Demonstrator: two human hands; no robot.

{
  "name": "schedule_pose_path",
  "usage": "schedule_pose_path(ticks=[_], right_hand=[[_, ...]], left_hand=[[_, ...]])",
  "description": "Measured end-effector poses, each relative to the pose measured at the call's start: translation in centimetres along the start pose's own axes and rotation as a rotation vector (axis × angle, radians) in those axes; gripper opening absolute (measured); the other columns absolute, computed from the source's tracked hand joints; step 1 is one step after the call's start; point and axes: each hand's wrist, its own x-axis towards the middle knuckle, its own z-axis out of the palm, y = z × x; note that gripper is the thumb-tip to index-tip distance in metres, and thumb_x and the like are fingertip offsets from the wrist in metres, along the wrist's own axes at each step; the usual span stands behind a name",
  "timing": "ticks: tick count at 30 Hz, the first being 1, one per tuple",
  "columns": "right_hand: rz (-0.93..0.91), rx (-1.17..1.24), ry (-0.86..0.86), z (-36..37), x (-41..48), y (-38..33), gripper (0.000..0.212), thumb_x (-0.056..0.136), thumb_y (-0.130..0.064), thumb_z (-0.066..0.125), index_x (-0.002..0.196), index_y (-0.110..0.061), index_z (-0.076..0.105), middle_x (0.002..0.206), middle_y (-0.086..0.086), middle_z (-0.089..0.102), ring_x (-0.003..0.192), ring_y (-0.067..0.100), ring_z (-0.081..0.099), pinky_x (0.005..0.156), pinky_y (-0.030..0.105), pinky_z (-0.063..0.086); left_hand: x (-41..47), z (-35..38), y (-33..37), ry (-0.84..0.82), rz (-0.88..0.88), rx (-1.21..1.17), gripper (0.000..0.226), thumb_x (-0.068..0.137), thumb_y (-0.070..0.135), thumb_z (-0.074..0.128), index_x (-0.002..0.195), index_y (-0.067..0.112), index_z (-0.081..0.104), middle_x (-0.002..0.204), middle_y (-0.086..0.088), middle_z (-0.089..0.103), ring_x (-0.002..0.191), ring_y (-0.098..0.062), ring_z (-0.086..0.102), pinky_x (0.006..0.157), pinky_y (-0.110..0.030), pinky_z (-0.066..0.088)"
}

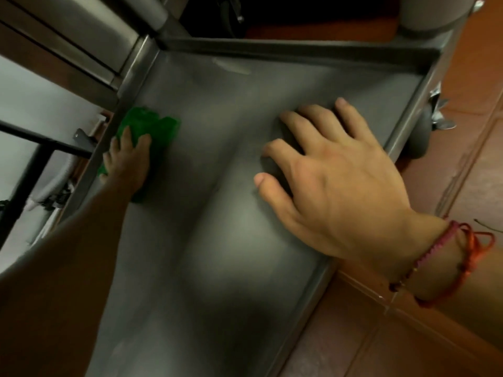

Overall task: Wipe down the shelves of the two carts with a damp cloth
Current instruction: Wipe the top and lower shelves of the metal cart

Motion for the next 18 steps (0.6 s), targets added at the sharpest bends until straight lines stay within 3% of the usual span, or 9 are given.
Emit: schedule_pose_path(ticks=[5,9,18], right_hand=[[0.004,-0.006,-0.009,0.0,0.1,0.0,0.057,0.098,-0.055,0.023,0.124,-0.021,0.061,0.145,0.016,0.048,0.140,0.034,0.035,0.121,0.054,0.015],[0.006,-0.005,-0.025,-0.2,0.2,0.1,0.059,0.098,-0.057,0.021,0.124,-0.020,0.061,0.147,0.016,0.047,0.142,0.034,0.034,0.121,0.054,0.014],[0.020,-0.027,-0.026,-0.5,0.0,0.0,0.066,0.101,-0.056,0.013,0.124,-0.014,0.059,0.144,0.021,0.047,0.138,0.037,0.037,0.121,0.054,0.014]], left_hand=[[-0.7,0.0,1.0,0.032,-0.052,-0.043,0.080,0.085,0.069,0.023,0.156,0.034,0.013,0.165,-0.008,0.014,0.149,-0.038,0.014,0.116,-0.065,0.012],[-3.5,0.6,2.1,0.041,-0.053,-0.051,0.068,0.096,0.059,0.024,0.157,0.034,0.011,0.166,-0.006,0.010,0.150,-0.035,0.009,0.117,-0.064,0.006],[-19.1,2.8,6.7,-0.030,-0.016,0.024,0.066,0.098,0.058,0.026,0.156,0.040,0.001,0.167,0.004,-0.003,0.152,-0.023,-0.004,0.120,-0.054,-0.001]])
